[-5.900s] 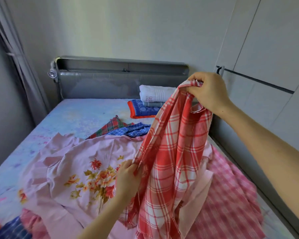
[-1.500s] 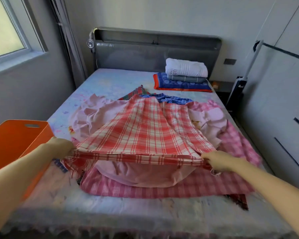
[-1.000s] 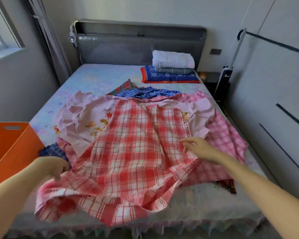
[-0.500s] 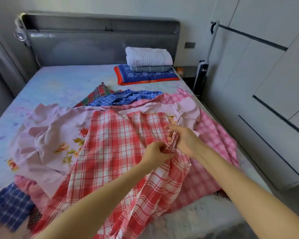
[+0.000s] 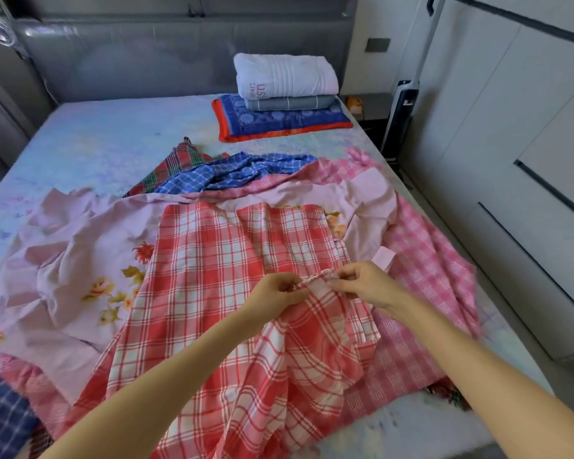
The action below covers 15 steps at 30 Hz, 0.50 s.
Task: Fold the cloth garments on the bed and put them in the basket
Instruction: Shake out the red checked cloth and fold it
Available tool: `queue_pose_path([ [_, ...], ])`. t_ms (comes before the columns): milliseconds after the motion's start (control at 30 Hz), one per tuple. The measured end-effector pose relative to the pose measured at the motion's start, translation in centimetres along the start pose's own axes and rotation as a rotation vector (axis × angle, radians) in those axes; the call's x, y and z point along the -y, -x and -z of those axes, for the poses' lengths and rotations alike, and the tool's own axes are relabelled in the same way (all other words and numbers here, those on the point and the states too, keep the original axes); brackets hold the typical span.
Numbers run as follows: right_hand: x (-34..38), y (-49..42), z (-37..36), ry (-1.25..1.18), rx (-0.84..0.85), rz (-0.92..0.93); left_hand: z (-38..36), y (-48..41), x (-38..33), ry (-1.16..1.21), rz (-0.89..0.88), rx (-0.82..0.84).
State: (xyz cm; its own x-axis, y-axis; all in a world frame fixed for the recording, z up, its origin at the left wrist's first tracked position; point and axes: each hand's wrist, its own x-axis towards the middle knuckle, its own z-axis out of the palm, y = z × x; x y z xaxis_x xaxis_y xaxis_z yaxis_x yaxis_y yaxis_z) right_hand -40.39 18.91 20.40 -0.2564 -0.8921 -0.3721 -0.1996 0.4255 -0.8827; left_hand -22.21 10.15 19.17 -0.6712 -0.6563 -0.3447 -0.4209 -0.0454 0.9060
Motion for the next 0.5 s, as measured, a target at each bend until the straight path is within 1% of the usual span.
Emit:
queue_pose_path([
  [133, -1.7, -3.5, 2.2, 0.021, -0.082, 0.054, -0.9, -5.4, -0.3, -0.184, 0.051, -0.012],
  [233, -3.6, -7.3, 4.7, 0.050, -0.154, 0.060, -1.8, -11.0, -0.9, -0.230, 0.100, -0.002],
  [367, -6.3, -12.8, 7.7, 0.085, -0.228, 0.040, -2.8, -18.8, -0.6, -0.276, 0.182, 0.052],
  [433, -7.6, -15.2, 8.5, 0.098, -0.261, 0.028, -2.9, -23.0, 0.2, -0.339, 0.190, 0.001],
  [500, -9.8, -18.6, 9.7, 0.136, -0.324, 0.018, -3.1, -27.9, 0.9, -0.478, 0.189, -0.060],
])
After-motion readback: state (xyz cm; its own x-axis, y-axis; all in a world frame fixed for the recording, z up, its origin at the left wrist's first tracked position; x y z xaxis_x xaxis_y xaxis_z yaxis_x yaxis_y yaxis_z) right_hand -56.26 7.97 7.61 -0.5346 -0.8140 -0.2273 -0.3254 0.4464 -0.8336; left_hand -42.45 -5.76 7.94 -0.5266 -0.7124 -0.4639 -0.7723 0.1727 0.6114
